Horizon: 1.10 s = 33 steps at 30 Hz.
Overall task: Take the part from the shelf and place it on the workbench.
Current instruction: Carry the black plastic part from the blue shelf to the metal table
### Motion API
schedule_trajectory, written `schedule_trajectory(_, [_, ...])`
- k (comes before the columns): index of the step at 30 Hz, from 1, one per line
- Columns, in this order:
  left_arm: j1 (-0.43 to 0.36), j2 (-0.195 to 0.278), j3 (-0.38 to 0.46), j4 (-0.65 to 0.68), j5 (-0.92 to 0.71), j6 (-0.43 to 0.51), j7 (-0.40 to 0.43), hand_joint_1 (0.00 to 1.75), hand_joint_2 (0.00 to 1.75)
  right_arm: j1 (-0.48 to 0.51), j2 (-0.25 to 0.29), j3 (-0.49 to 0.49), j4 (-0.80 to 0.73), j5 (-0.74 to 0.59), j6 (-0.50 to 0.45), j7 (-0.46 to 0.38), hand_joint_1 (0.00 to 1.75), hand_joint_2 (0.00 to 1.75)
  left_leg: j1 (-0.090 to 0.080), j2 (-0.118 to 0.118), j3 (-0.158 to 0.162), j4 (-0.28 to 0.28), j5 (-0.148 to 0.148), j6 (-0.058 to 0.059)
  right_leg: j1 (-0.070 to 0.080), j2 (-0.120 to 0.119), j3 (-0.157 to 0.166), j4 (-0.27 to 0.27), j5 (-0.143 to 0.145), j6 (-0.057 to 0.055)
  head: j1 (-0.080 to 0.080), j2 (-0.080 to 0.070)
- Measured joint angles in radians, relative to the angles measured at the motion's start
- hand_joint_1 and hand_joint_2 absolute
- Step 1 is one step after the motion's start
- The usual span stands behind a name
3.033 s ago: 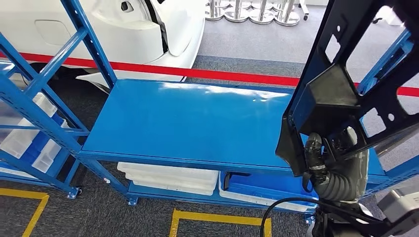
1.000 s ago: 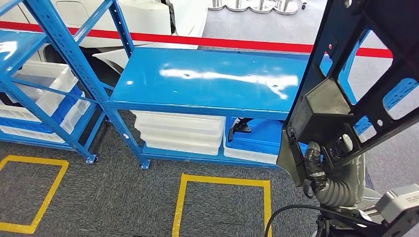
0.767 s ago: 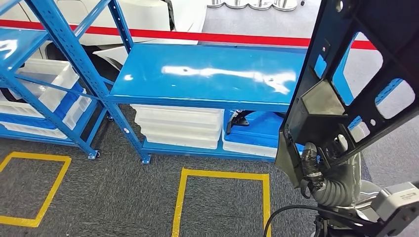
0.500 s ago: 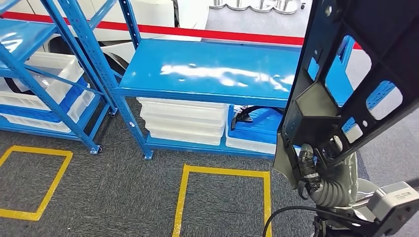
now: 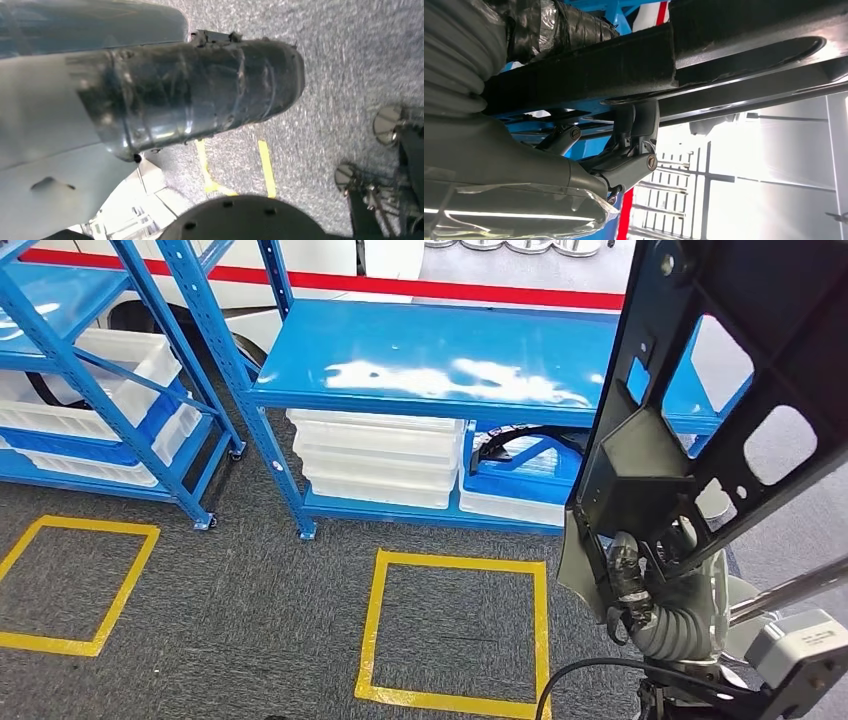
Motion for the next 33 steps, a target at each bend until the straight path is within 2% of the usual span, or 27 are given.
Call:
schedule_trajectory(1, [0.001,0.000,0.000,0.000,0.000,0.000,0.000,0.00,0.00,0.000,0.000,0.000,0.000,0.002,0.001,0.001,1.75,1.75,0.001,-0.001,-0.008,0.017,-0.023,-0.005,-0.002,-0.002,-0.010,-0.003,0.011,-0.006,-0.001,0.000])
schedule_trajectory(2, [0.002,0.002,0.000,0.000,0.000,0.000,0.000,0.00,0.00,0.001,0.000,0.000,0.000,0.003,0.001,0.003,1.75,1.75,0.002,-0.001,-0.020,0.053,-0.066,-0.009,-0.004,-0.005,-0.022,-0.006,0.022,-0.012,-0.002,0.000])
schedule_trajectory(4, [0.003,0.010,-0.001,0.000,-0.002,0.000,0.000,0.00,0.00,0.002,0.000,0.000,0.001,0.004,0.002,0.005,1.75,1.75,0.002,-0.001,-0.050,0.178,-0.177,-0.015,-0.004,-0.006,-0.047,-0.005,0.043,-0.018,-0.002,0.000])
schedule_trajectory(5, [0.004,0.015,-0.003,0.000,-0.003,0.000,0.000,0.00,0.00,0.002,0.000,0.000,0.002,0.005,0.003,0.006,1.75,1.75,0.002,-0.001,-0.061,0.243,-0.209,-0.017,-0.004,-0.007,-0.063,-0.002,0.054,-0.018,-0.002,0.000])
schedule_trajectory(6, [0.004,0.019,-0.005,0.000,-0.005,0.000,0.000,0.00,0.00,0.003,0.000,0.000,0.003,0.005,0.003,0.007,1.75,1.75,0.003,-0.001,-0.061,0.288,-0.214,-0.020,-0.004,-0.007,-0.080,0.002,0.065,-0.017,-0.003,0.000])
schedule_trajectory(7, [0.004,0.023,-0.008,0.000,-0.006,0.000,0.000,0.00,0.00,0.003,0.000,0.000,0.004,0.005,0.004,0.008,1.75,1.75,0.003,-0.001,-0.048,0.305,-0.195,-0.022,-0.005,-0.007,-0.097,0.008,0.076,-0.015,-0.003,0.000])
schedule_trajectory(8, [0.003,0.025,-0.011,0.000,-0.006,-0.001,0.000,0.00,0.00,0.004,0.000,0.000,0.004,0.006,0.004,0.009,1.75,1.75,0.004,0.000,-0.019,0.287,-0.163,-0.023,-0.006,-0.006,-0.114,0.016,0.084,-0.012,-0.003,0.000])
schedule_trajectory(9, [0.002,0.027,-0.013,-0.001,-0.007,-0.001,0.000,0.00,0.00,0.004,0.000,0.000,0.004,0.007,0.004,0.010,1.75,1.75,0.004,-0.001,0.026,0.237,-0.136,-0.023,-0.007,-0.006,-0.131,0.026,0.092,-0.008,-0.004,0.000])
schedule_trajectory(10, [0.001,0.028,-0.014,-0.001,-0.007,-0.001,-0.001,0.00,0.00,0.005,0.000,0.000,0.003,0.008,0.005,0.010,1.75,1.75,0.004,-0.002,0.080,0.165,-0.128,-0.021,-0.006,-0.005,-0.147,0.038,0.097,-0.004,-0.006,0.000])
schedule_trajectory(11, [-0.001,0.028,-0.014,-0.002,-0.008,-0.002,-0.002,0.00,0.00,0.005,0.000,0.000,0.003,0.010,0.006,0.011,1.75,1.75,0.003,-0.003,0.128,0.092,-0.138,-0.015,-0.006,-0.005,-0.162,0.049,0.102,0.002,-0.008,0.000])
schedule_trajectory(12, [-0.002,0.028,-0.015,-0.002,-0.008,-0.002,-0.002,0.00,0.00,0.005,-0.001,0.000,0.003,0.014,0.008,0.011,1.75,1.75,0.002,-0.005,0.161,0.037,-0.154,-0.008,-0.005,-0.006,-0.172,0.057,0.108,0.007,-0.010,0.000])
schedule_trajectory(13, [-0.003,0.028,-0.015,-0.003,-0.008,-0.002,-0.002,0.00,0.00,0.005,-0.001,-0.001,0.002,0.020,0.009,0.011,1.75,1.75,-0.001,-0.005,0.175,0.007,-0.168,0.000,-0.004,-0.006,-0.179,0.061,0.114,0.014,-0.011,0.000])
schedule_trajectory(15, [-0.001,0.028,-0.016,-0.004,-0.009,-0.002,-0.001,0.00,0.00,0.005,-0.001,-0.001,0.003,0.042,0.012,0.014,1.75,1.75,0.000,-0.006,0.169,-0.002,-0.164,0.017,-0.006,-0.007,-0.186,0.064,0.124,0.025,-0.011,0.000])
schedule_trajectory(16, [0.000,0.027,-0.017,-0.004,-0.010,-0.001,-0.001,0.00,0.00,0.005,-0.001,-0.001,0.003,0.058,0.013,0.020,1.75,1.75,0.001,-0.007,0.164,-0.002,-0.157,0.024,-0.007,-0.006,-0.194,0.079,0.113,0.031,-0.010,0.000])
schedule_trajectory(17, [0.000,0.025,-0.017,-0.004,-0.011,-0.001,-0.001,0.00,0.00,0.005,-0.002,0.000,0.003,0.074,0.014,0.028,1.75,1.75,0.003,-0.008,0.158,-0.004,-0.148,0.031,-0.008,-0.005,-0.210,0.115,0.086,0.036,-0.008,0.000])
schedule_trajectory(20, [-0.001,0.012,-0.017,-0.005,-0.013,0.000,-0.001,0.00,0.00,0.008,-0.008,0.001,0.002,0.105,0.016,0.051,1.75,1.75,0.003,-0.019,0.130,-0.002,-0.124,0.038,-0.012,-0.003,-0.285,0.316,-0.030,0.048,-0.004,0.000])
schedule_trajectory(21, [-0.001,0.009,-0.017,-0.005,-0.014,0.000,-0.001,0.00,0.00,0.010,-0.010,0.002,0.002,0.110,0.016,0.055,1.75,1.75,0.003,-0.025,0.120,-0.002,-0.117,0.038,-0.013,-0.003,-0.295,0.358,-0.046,0.048,-0.004,0.000])
schedule_trajectory(22, [0.000,0.006,-0.017,-0.005,-0.014,0.000,-0.001,0.00,0.00,0.011,-0.011,0.003,0.002,0.113,0.016,0.058,1.75,1.75,0.003,-0.032,0.113,-0.001,-0.111,0.037,-0.013,-0.002,-0.284,0.359,-0.043,0.047,-0.004,0.000])
schedule_trajectory(23, [0.000,0.004,-0.017,-0.005,-0.014,0.000,-0.001,0.00,0.00,0.011,-0.012,0.003,0.002,0.114,0.016,0.059,1.75,1.75,0.002,-0.041,0.107,-0.001,-0.106,0.035,-0.013,0.002,-0.253,0.320,-0.023,0.043,-0.004,0.000])
schedule_trajectory(24, [0.000,0.003,-0.017,-0.005,-0.014,0.000,-0.001,0.00,0.00,0.012,-0.014,0.004,0.001,0.116,0.016,0.060,1.75,1.75,0.002,-0.050,0.102,-0.001,-0.101,0.032,-0.013,0.013,-0.206,0.249,0.005,0.037,-0.004,0.000])
schedule_trajectory(25, [-0.001,0.002,-0.017,-0.005,-0.014,0.000,-0.001,0.00,0.00,0.011,-0.015,0.004,0.000,0.117,0.016,0.060,1.75,1.75,0.002,-0.059,0.098,-0.001,-0.097,0.029,-0.013,0.034,-0.156,0.171,0.028,0.029,-0.004,0.000])
schedule_trajectory(26, [-0.002,0.002,-0.017,-0.005,-0.014,0.000,-0.001,0.00,0.00,0.011,-0.016,0.004,-0.003,0.118,0.016,0.061,1.75,1.75,0.002,-0.068,0.093,0.000,-0.094,0.025,-0.013,0.054,-0.118,0.105,0.042,0.022,-0.005,0.000])
schedule_trajectory(27, [-0.004,0.002,-0.018,-0.005,-0.015,0.000,-0.001,0.00,0.00,0.010,-0.017,0.004,-0.005,0.118,0.016,0.061,1.75,1.75,0.003,-0.077,0.086,0.001,-0.090,0.019,-0.013,0.068,-0.096,0.064,0.048,0.016,-0.005,0.000])
schedule_trajectory(28, [-0.005,0.002,-0.019,-0.006,-0.015,0.000,-0.001,0.00,0.00,0.010,-0.017,0.004,-0.007,0.118,0.016,0.061,1.75,1.75,0.005,-0.086,0.079,0.002,-0.086,0.013,-0.011,0.072,-0.089,0.047,0.046,0.013,-0.005,0.000])
schedule_trajectory(30, [-0.004,0.002,-0.021,-0.006,-0.015,0.000,-0.001,0.00,0.00,0.010,-0.017,0.005,-0.008,0.118,0.016,0.062,1.75,1.75,0.009,-0.101,0.068,0.003,-0.080,-0.001,-0.011,0.050,-0.090,0.039,0.049,0.008,-0.005,0.000])
schedule_trajectory(31, [-0.003,0.002,-0.021,-0.006,-0.015,0.000,-0.001,0.00,0.00,0.010,-0.017,0.006,-0.009,0.118,0.016,0.063,1.75,1.75,0.008,-0.092,0.061,0.014,-0.087,-0.006,-0.012,0.038,-0.089,0.033,0.052,0.004,-0.006,0.000])
schedule_trajectory(33, [-0.002,0.005,-0.022,-0.006,-0.015,0.000,-0.001,0.00,0.00,0.010,-0.018,0.006,-0.010,0.118,0.016,0.063,1.75,1.75,0.005,-0.051,0.021,0.096,-0.138,-0.012,-0.013,0.012,-0.086,0.023,0.058,-0.004,-0.010,0.000])
